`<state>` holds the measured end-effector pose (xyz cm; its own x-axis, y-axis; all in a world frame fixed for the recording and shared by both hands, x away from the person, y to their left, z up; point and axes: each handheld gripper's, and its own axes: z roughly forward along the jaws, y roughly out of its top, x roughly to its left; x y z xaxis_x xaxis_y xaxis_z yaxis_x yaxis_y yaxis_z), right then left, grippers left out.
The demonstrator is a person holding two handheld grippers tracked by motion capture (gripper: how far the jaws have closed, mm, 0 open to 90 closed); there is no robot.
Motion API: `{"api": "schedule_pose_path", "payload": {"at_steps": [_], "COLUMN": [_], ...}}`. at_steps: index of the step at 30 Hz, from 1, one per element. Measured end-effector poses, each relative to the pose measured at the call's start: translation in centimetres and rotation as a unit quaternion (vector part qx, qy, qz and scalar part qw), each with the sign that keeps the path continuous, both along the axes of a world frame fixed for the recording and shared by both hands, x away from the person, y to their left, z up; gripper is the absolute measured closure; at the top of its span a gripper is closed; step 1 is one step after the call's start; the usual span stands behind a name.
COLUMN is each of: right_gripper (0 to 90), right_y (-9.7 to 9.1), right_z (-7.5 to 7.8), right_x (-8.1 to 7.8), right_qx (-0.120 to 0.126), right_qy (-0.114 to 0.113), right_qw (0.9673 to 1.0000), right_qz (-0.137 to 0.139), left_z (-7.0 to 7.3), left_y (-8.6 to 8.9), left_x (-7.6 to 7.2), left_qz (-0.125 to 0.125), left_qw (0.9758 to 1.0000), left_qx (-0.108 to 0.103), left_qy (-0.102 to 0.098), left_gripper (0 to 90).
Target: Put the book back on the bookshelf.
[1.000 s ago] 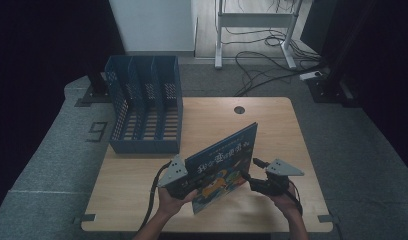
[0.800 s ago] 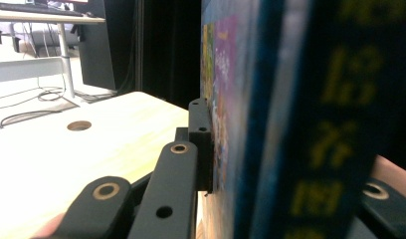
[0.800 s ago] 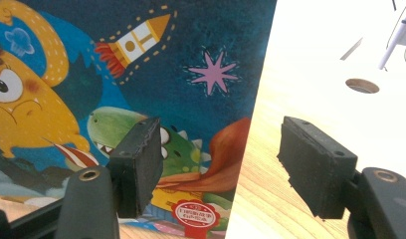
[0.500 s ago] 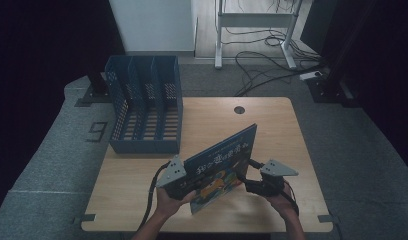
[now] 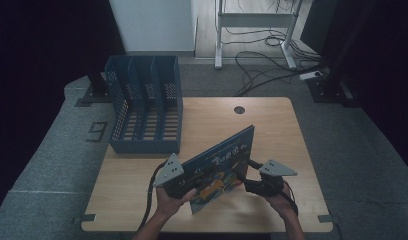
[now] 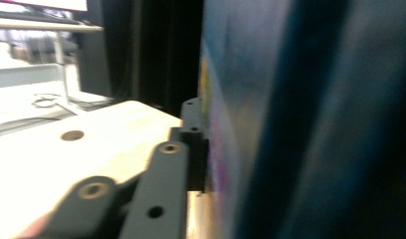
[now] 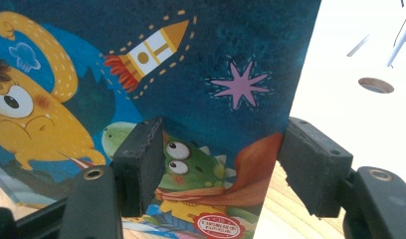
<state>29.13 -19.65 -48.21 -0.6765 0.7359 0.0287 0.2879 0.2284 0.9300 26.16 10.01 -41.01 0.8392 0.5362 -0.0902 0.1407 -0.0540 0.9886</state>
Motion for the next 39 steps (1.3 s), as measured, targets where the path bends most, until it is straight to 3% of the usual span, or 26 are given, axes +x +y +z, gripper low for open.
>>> {"api": "schedule_pose_path", "payload": {"at_steps": [9,15,19,27,39], "right_gripper": [34.8,34.7,34.7,34.7,34.8], "right_y": [-0.3,-0.4,-0.6,-0.5,-0.6], "right_z": [-0.1,-0.1,-0.1,-0.1,-0.3], "right_x": [0.0,0.1,0.0,0.0,0.0], "right_qx": [0.002,0.004,0.006,0.005,0.003], "right_qy": [0.006,0.007,0.008,0.011,0.015], "right_qw": [1.0,1.0,0.9999,0.9999,0.9999], "right_qz": [0.005,0.003,0.004,0.005,0.006], "left_z": [0.0,0.2,0.6,1.1,3.2], "left_y": [0.2,0.7,1.3,2.8,4.6], "left_x": [0.0,0.0,-0.5,-0.3,-0.9], "left_qz": [0.014,0.023,0.035,0.046,0.06], "left_qw": [0.9999,0.9995,0.9992,0.9987,0.9978], "left_qx": [-0.002,-0.017,-0.015,-0.02,-0.027], "left_qy": [0.005,0.01,-0.005,0.008,-0.005], "left_gripper": [81.9,82.2,82.1,82.1,82.1]}}
